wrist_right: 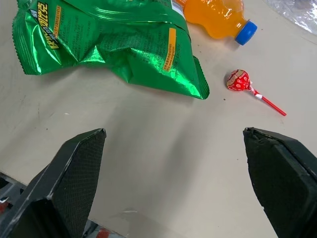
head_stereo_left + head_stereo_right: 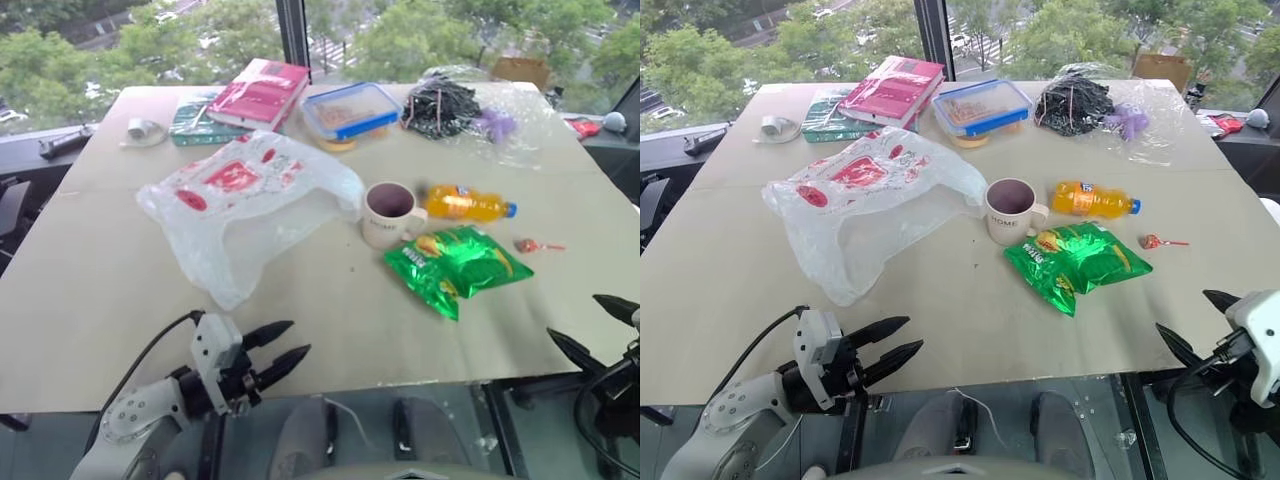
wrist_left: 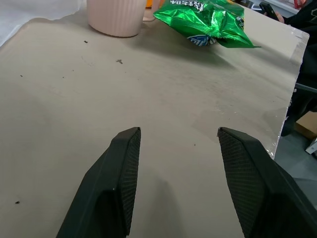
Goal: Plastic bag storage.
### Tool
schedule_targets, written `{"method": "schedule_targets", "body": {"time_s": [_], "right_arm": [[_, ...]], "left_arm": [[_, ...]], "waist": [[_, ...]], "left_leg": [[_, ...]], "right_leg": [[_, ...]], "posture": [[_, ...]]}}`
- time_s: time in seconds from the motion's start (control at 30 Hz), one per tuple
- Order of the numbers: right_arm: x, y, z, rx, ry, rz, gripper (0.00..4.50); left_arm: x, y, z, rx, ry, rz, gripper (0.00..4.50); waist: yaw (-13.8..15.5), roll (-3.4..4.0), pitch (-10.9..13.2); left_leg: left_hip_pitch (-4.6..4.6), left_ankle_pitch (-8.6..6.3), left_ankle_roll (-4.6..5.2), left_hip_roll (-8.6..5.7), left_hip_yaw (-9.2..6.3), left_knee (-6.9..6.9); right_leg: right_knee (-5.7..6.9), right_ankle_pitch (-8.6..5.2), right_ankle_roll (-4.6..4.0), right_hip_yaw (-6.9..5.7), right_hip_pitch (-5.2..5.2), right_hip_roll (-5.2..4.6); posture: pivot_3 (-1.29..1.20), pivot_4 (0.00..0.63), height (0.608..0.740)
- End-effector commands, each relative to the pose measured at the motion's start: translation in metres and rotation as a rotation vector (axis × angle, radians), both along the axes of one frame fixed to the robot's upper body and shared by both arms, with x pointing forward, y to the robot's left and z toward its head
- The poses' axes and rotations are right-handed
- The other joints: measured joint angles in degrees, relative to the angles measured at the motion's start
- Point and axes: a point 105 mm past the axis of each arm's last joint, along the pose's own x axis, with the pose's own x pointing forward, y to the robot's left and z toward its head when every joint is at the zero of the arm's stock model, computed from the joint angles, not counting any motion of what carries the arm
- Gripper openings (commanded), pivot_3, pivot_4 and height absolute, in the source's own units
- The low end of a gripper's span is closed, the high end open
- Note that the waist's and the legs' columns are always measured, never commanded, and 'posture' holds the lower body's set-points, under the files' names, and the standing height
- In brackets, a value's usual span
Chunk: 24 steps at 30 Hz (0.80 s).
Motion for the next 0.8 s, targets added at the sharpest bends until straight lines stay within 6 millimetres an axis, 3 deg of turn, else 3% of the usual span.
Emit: {"method": "schedule_targets", "body": {"time_s": [0.03,0.2,0.5,0.57,0.7,0.8], "right_arm": [[0.004,0.003,0.005,-0.023,-0.036,0.028,4.50],[0.010,0.007,0.005,-0.004,-0.065,0.056,4.50],[0.013,0.030,0.015,0.042,-0.156,0.162,4.50],[0.013,0.042,0.022,0.055,-0.185,0.215,4.50],[0.014,0.068,0.036,0.078,-0.230,0.313,4.50],[0.015,0.081,0.042,0.075,-0.239,0.363,4.50]], "left_arm": [[-0.005,-0.007,0.008,-0.011,-0.056,-0.013,2.55],[-0.004,-0.006,0.012,-0.056,-0.071,0.012,2.55],[0.020,0.005,0.032,-0.061,-0.176,0.081,2.55],[0.033,0.006,0.037,0.002,-0.258,0.146,2.55],[0.095,0.020,0.066,0.314,-0.470,0.336,2.55],[0.119,0.028,0.087,0.526,-0.637,0.370,2.55]], "waist": [[0.02,0.00,0.00],[0.07,0.01,0.00],[0.42,0.09,0.03],[0.45,0.09,0.03],[0.92,0.08,0.02],[0.58,0.02,-0.01]], "left_leg": [[0.00,0.00,0.00,0.00,0.00,0.00],[0.00,-0.01,0.02,0.00,0.00,0.00],[-0.03,0.06,0.16,-0.01,0.00,0.00],[-0.04,0.10,0.23,-0.02,0.00,0.00],[0.02,0.13,0.26,-0.03,-0.13,0.06],[0.02,0.14,0.28,-0.04,-0.08,0.07]], "right_leg": [[0.00,0.00,0.00,0.00,0.00,0.00],[-0.02,0.00,0.00,0.01,0.00,-0.01],[-0.05,0.00,0.01,-0.02,0.00,0.02],[-0.05,0.00,0.01,-0.02,0.01,0.02],[-0.02,0.01,0.02,-0.13,0.14,0.09],[0.00,0.02,0.01,-0.09,0.18,0.13]], "posture": [[0.00,0.150,0.740],[0.00,0.150,0.740],[0.00,0.150,0.740],[0.00,0.150,0.740],[0.00,0.150,0.740],[0.00,0.150,0.740]]}}
